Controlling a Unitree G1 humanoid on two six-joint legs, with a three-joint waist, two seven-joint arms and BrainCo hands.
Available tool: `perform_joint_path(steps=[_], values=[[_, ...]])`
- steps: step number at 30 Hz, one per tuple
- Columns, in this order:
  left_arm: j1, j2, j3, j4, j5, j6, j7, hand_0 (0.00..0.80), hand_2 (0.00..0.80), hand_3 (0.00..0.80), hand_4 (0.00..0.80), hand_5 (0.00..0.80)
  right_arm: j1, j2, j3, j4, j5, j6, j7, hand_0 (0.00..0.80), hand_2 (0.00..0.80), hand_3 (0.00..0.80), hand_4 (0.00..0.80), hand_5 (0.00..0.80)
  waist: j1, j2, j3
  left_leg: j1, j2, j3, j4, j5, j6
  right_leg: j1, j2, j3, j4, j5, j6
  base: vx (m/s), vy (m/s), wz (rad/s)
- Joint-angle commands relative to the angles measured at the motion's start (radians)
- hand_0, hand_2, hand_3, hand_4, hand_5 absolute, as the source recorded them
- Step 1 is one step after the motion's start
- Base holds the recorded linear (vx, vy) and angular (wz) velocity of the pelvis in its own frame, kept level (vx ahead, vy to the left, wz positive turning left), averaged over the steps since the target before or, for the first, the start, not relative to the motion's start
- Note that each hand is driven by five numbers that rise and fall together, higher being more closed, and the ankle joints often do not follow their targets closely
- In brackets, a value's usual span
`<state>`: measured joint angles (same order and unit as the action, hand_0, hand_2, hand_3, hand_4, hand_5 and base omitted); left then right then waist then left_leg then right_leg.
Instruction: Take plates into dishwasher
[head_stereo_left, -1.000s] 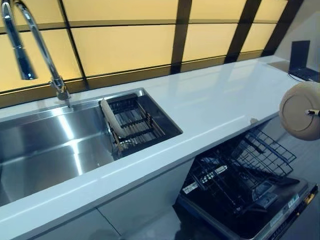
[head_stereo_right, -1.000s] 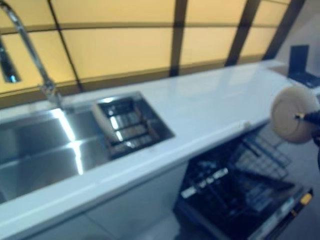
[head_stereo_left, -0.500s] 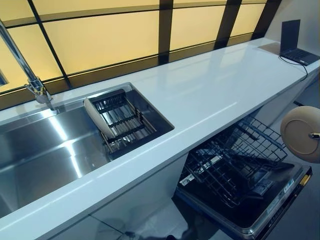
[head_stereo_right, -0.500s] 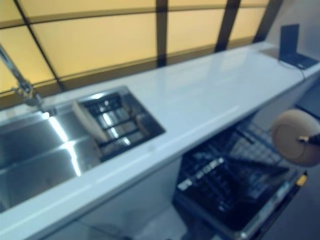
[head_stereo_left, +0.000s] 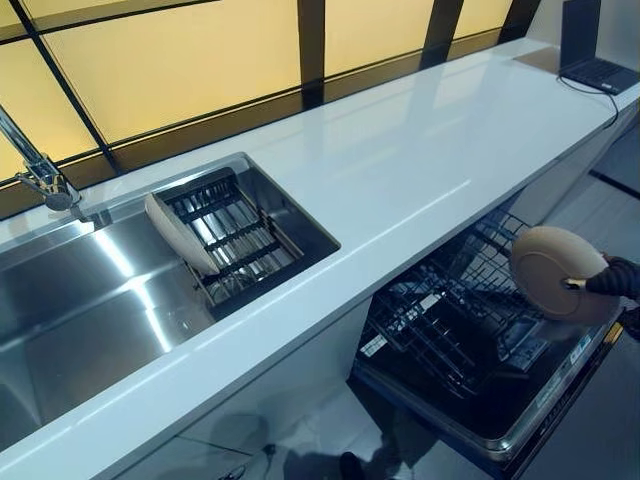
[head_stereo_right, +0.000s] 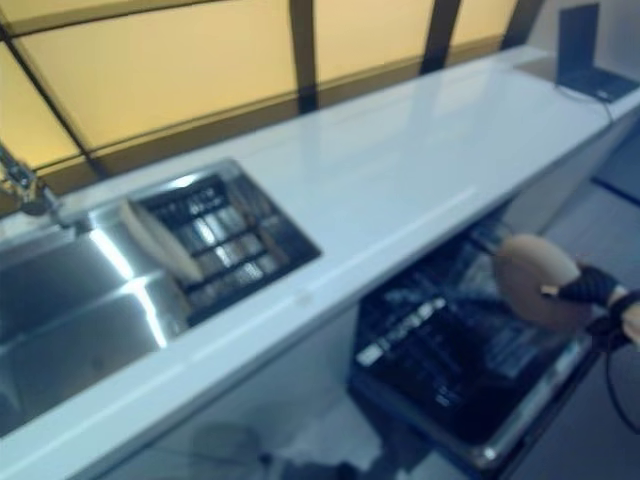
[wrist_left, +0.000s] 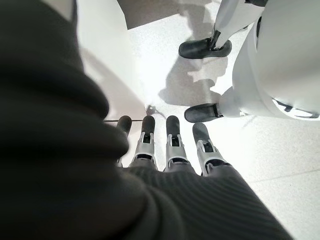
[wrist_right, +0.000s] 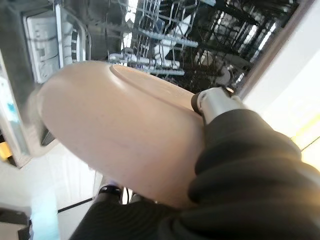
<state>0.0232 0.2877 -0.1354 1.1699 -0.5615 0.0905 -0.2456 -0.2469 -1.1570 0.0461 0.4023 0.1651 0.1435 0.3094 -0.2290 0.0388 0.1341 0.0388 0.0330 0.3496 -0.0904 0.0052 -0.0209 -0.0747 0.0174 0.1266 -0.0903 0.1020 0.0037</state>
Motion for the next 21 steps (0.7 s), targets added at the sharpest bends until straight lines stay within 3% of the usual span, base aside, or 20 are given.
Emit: perform_joint_path(steps=[1, 12, 21], values=[[-0.015, 0.033, 0.000, 0.028, 0.009, -0.028, -0.019, 0.000, 0.000, 0.000, 0.000, 0.000, -0.065, 0.031, -0.044, -0.006, -0.044, -0.027, -0.055, 0.800, 0.800, 0.800, 0.800, 0.800, 0.018, -0.028, 0.004, 0.030, -0.010, -0.045, 0.003, -0.084, 0.037, 0.006, -0.003, -0.016, 0.003, -0.036, 0.045, -0.025, -0.023, 0.03], [-0.018, 0.013, -0.026, 0.009, -0.013, -0.036, -0.044, 0.000, 0.000, 0.000, 0.000, 0.000, -0.144, 0.044, 0.005, -0.057, -0.095, 0.009, -0.061, 0.800, 0.800, 0.800, 0.800, 0.800, 0.023, 0.039, 0.050, 0.000, -0.026, -0.057, 0.003, -0.069, 0.028, -0.023, -0.020, -0.033, 0.003, -0.037, 0.040, -0.010, 0.000, 0.02], [-0.029, -0.002, -0.050, -0.002, -0.020, -0.040, -0.048, 0.000, 0.000, 0.000, 0.000, 0.000, -0.165, 0.084, 0.037, -0.105, -0.146, 0.027, -0.067, 0.800, 0.800, 0.800, 0.800, 0.800, 0.030, 0.059, 0.074, -0.011, -0.031, -0.067, 0.003, -0.063, 0.026, -0.031, -0.028, -0.048, 0.003, -0.039, 0.037, -0.019, 0.000, 0.04]])
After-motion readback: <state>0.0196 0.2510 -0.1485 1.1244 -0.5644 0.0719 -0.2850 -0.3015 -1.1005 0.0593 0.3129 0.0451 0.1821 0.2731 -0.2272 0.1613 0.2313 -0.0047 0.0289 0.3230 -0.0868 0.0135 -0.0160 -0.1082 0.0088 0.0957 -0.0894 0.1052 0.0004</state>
